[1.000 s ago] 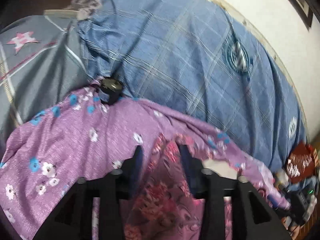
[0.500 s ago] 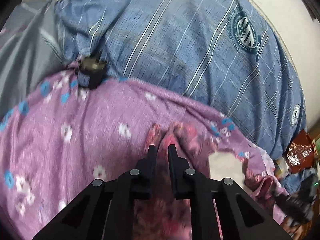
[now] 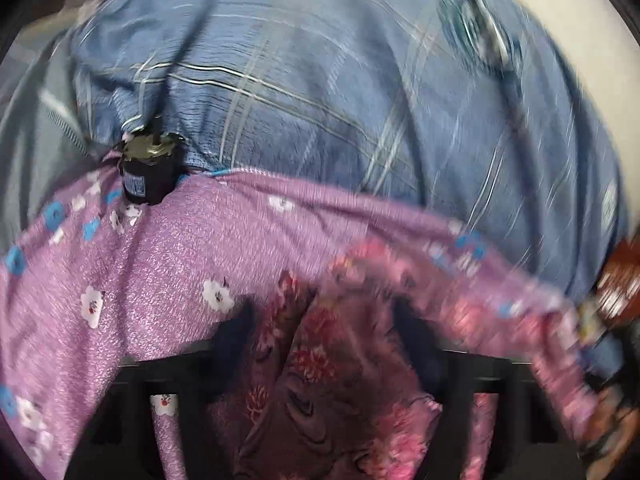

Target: Fold small clothes

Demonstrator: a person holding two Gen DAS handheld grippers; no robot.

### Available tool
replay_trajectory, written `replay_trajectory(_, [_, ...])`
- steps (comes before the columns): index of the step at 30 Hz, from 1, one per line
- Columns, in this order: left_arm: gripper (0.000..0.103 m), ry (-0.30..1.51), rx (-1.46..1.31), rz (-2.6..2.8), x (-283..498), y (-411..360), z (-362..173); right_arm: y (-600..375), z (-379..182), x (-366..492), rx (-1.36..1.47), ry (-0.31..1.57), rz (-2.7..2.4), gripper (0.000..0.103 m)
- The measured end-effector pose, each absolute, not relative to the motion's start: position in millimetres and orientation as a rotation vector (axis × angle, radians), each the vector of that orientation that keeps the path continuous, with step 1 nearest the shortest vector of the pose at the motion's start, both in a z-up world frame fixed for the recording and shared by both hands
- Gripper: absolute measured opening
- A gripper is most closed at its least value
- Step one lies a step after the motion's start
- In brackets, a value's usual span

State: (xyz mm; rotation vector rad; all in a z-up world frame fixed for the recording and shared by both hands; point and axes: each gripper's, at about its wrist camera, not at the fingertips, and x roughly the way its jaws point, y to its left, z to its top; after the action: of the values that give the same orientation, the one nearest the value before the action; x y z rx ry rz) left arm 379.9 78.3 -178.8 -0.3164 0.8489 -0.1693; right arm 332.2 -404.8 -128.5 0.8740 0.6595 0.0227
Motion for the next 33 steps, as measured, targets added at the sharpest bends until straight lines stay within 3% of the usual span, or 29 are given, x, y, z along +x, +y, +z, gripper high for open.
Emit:
replay_trajectory(1, [0.013, 0.887, -0.270, -0.160, 381.1, 72.6, -182.1, -402.0, -123.7, 330.2, 0.833, 0.666, 0.019, 0.074])
replay_trajectory(5, [0.005, 0.905, -0.174, -0.137, 383.6, 55.1, -181.8, -386.6, -113.0, 324.1, 0.660, 0.749, -0.008, 0.044])
replay_trajectory(7, [0.005, 0.871, -0.180, -0.139, 377.2, 54.8, -170.2, -378.9, -116.0, 327.2, 0.595, 0.814, -0.017, 0.043])
replay_trajectory(10, [0.004, 0.846, -0.190, -0.143, 363.9, 60.6, -159.4, -369.4, -119.3, 326.5, 0.527, 0.869, -0.024, 0.051])
replay_trajectory(12, [0.004, 0.830, -0.226, -0.158, 363.7, 66.7, -156.0, -361.9, -122.7, 329.2, 0.498, 0.877, -0.016, 0.085])
replay_trajectory(14, [0.004, 0.822, -0.249, -0.159, 358.7, 74.7, -149.8, -353.5, -129.0, 333.2, 0.450, 0.893, -0.026, 0.085])
replay_trajectory(16, [0.004, 0.815, -0.277, -0.156, 356.6, 86.3, -149.5, -343.3, -134.2, 338.8, 0.369, 0.899, -0.041, 0.067])
replay_trajectory(18, [0.004, 0.830, -0.271, -0.151, 357.5, 91.3, -156.6, -335.5, -138.4, 345.5, 0.302, 0.927, -0.056, 0.005])
replay_trajectory(19, [0.005, 0.845, -0.256, -0.138, 354.8, 94.1, -160.3, -334.3, -141.7, 348.3, 0.293, 0.941, -0.072, 0.002])
replay_trajectory(23, [0.011, 0.941, -0.258, -0.089, 370.0, 92.8, -190.8, -353.7, -156.1, 350.0, 0.407, 0.941, -0.124, 0.003])
replay_trajectory(26, [0.021, 0.902, -0.259, -0.059, 366.1, 95.6, -179.3, -368.2, -166.4, 349.9, 0.517, 0.951, -0.097, 0.019])
replay_trajectory(27, [0.024, 0.868, -0.254, -0.031, 362.3, 98.3, -170.4, -368.7, -161.5, 347.6, 0.520, 0.934, -0.097, 0.031])
replay_trajectory(29, [0.028, 0.793, -0.243, 0.027, 352.2, 102.8, -154.5, -365.9, -141.6, 338.2, 0.484, 0.846, -0.140, 0.042])
replay_trajectory(32, [0.034, 0.721, -0.265, 0.021, 337.8, 107.3, -136.4, -351.4, -109.3, 321.4, 0.428, 0.710, -0.077, 0.039])
replay_trajectory(33, [0.035, 0.725, -0.276, -0.011, 335.4, 105.5, -135.0, -340.3, -101.2, 319.5, 0.393, 0.705, -0.024, 0.034])
